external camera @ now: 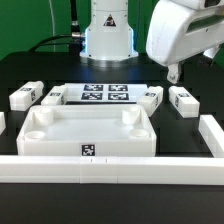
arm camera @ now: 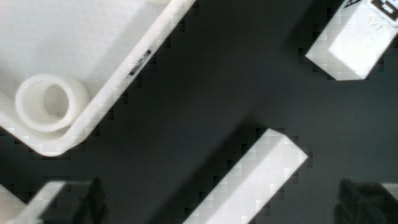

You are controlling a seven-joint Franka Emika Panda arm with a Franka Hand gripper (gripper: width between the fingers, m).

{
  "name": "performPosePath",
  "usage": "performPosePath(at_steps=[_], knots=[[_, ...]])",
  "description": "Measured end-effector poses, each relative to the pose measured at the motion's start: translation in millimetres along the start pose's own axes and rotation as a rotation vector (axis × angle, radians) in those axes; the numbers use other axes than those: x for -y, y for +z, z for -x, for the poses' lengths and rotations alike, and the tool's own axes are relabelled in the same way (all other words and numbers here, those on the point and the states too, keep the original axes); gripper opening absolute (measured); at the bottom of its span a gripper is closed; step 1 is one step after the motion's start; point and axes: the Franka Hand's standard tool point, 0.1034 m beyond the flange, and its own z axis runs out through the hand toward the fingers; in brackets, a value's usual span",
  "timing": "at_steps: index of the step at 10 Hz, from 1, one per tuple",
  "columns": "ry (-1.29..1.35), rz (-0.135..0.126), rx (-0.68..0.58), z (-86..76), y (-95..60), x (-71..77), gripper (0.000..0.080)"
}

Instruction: Assemble desk

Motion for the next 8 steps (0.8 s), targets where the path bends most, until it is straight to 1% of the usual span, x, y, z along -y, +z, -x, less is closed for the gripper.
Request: performPosePath(at_steps=[5,6,8], knots=[[-0.004,-0.001,-0.001,0.0,0.1,0.0,0.0649],[-0.076,-0.001,-0.007,2.8,0.7,-2.0,0.0649],[-0.242,0.002,-0.035,31.6,10.4,-15.2,0.0649]])
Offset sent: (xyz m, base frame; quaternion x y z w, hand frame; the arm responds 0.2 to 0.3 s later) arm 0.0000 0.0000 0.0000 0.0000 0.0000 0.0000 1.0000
